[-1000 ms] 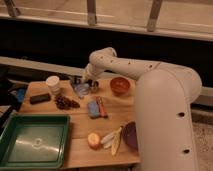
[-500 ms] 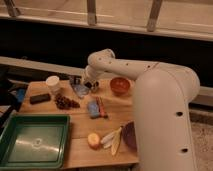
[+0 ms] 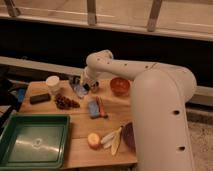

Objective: Place brush in plastic cup

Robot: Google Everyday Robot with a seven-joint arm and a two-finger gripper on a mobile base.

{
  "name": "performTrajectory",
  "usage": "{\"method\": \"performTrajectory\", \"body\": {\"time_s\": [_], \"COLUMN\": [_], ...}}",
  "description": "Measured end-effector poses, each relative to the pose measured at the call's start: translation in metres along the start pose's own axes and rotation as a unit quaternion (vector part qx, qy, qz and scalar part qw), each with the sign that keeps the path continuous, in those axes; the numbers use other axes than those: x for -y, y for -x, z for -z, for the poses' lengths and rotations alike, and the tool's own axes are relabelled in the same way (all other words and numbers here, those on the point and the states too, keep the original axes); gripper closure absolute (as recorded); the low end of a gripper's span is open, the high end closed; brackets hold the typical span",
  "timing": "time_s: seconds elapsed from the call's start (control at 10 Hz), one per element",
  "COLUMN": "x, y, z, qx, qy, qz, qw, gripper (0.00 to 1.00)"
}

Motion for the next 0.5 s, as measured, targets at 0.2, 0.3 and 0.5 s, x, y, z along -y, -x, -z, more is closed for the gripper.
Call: {"method": "performTrajectory", "body": {"time_s": [0.2,0.3,0.5], "x": [-0.0039,-0.0053,-0.0040], "y": [0.0000,0.0000,0.0000], "z": [-0.0007,-0.0007,-0.0004], "qx": [-0.002,-0.002,-0.002], "qy": [0.005,0.006,0.005], "qz": [0.000,0.001,0.000], "qw": [1.0000,1.0000,1.0000], "gripper": [0.26,0.26,0.26]}}
